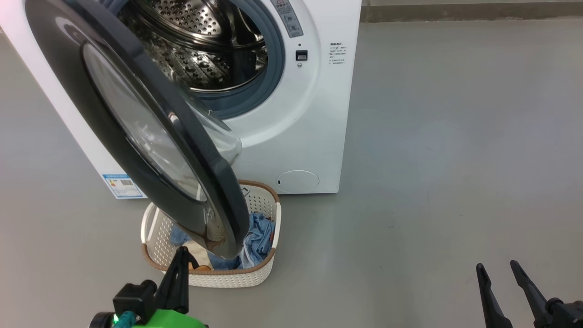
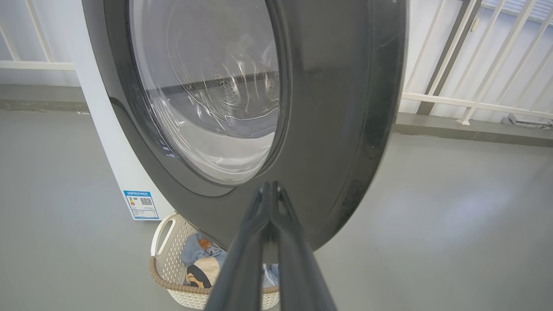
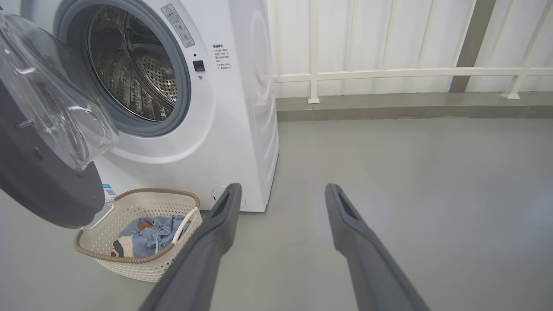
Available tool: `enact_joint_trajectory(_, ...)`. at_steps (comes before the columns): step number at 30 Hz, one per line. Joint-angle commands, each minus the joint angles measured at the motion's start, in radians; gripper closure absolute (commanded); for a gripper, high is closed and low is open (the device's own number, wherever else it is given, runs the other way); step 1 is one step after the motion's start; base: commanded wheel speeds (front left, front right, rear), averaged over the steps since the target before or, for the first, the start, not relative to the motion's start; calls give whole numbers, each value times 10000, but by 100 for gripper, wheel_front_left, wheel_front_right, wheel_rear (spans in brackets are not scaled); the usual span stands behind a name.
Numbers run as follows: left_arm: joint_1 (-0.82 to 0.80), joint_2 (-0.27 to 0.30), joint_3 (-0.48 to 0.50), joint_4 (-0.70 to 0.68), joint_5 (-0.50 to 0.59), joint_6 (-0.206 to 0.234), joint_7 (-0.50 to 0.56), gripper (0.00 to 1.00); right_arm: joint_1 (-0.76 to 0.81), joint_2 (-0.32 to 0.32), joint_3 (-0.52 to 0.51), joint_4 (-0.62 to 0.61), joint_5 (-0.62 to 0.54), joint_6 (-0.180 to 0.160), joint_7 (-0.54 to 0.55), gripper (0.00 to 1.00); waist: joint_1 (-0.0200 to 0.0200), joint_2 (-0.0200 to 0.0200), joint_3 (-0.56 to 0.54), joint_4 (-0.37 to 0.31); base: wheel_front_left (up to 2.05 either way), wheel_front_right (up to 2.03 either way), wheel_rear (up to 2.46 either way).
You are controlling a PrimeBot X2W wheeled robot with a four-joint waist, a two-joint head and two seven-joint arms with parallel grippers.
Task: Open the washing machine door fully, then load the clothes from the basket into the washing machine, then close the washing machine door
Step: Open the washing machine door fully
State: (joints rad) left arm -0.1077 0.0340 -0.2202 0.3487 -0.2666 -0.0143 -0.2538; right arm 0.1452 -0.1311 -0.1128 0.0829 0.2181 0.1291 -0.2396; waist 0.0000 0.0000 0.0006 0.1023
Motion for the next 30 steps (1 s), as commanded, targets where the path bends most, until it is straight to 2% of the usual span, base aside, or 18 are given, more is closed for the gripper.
enact_joint_trajectory(1, -202, 162, 328, -139, 6, -33, -80, 100, -125, -155, 210, -192, -143, 16, -156, 0, 0, 0, -2, 7, 0, 0, 0)
enact_joint_trajectory(10, -355, 162, 542, -387, -44, 129, -80, 100, -132, -136, 163, -181, -147, 16, -171, 0, 0, 0, 13, 86, 0, 0, 0)
enact_joint_trajectory(17, -992, 162, 934, -944, 353, 412, -80, 100, -201, -146, 216, -187, -153, 16, -176, 0, 0, 0, 81, 161, 0, 0, 0)
enact_joint_trajectory(25, -2278, 169, 1235, -3063, 1263, 745, -80, 100, -362, -154, 449, -124, -111, 16, -175, 0, 0, 0, 93, 207, 0, 0, 0)
enact_joint_trajectory(30, -2825, 166, 572, -4274, 1579, 558, -80, 100, -348, -157, 556, -40, -87, 16, -184, 0, 0, 0, 9, 190, 0, 0, 0)
